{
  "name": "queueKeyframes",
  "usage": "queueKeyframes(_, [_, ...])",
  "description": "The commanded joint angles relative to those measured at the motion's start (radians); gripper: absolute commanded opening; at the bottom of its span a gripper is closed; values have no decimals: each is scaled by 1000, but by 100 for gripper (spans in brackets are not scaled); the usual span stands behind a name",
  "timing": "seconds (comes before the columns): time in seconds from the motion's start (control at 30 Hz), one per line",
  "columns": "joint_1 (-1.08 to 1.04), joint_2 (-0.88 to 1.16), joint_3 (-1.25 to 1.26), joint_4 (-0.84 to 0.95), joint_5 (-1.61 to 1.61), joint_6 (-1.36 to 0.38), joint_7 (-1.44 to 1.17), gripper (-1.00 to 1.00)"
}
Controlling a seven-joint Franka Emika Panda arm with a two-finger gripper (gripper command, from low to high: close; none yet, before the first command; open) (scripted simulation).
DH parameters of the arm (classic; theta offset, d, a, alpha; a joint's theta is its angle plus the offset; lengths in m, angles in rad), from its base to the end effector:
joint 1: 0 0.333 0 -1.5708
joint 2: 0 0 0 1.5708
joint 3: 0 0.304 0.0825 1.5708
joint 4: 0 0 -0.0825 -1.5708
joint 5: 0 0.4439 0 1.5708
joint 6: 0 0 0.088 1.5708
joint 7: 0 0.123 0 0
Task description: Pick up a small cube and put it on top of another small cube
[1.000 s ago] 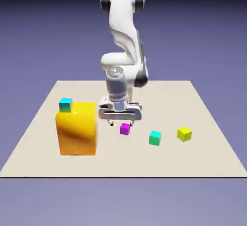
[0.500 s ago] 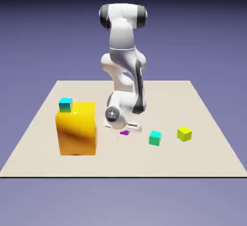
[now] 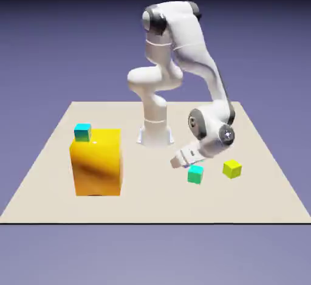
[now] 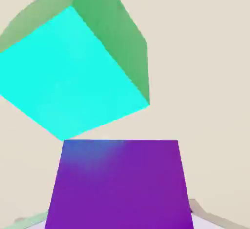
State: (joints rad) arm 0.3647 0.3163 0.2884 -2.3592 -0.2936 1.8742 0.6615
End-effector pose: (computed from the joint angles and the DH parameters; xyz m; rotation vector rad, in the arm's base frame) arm 0.3445 0.2498 0.0935 2.4572 0.2693 -0.6840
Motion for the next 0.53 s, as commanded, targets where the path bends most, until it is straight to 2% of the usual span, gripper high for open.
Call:
queueKeyframes(0.0, [30, 14, 36, 30, -46, -19, -15, -100])
queueKeyframes(0.27, [229, 106, 273, 225, -331, -143, -117, -100])
queueKeyframes(0.37, [208, 174, 221, 144, -419, -16, -59, -100])
queueKeyframes(0.4, [208, 174, 221, 144, -419, -16, -59, 100])
queueKeyframes(0.5, [222, 127, 257, 200, -358, -103, -98, 100])
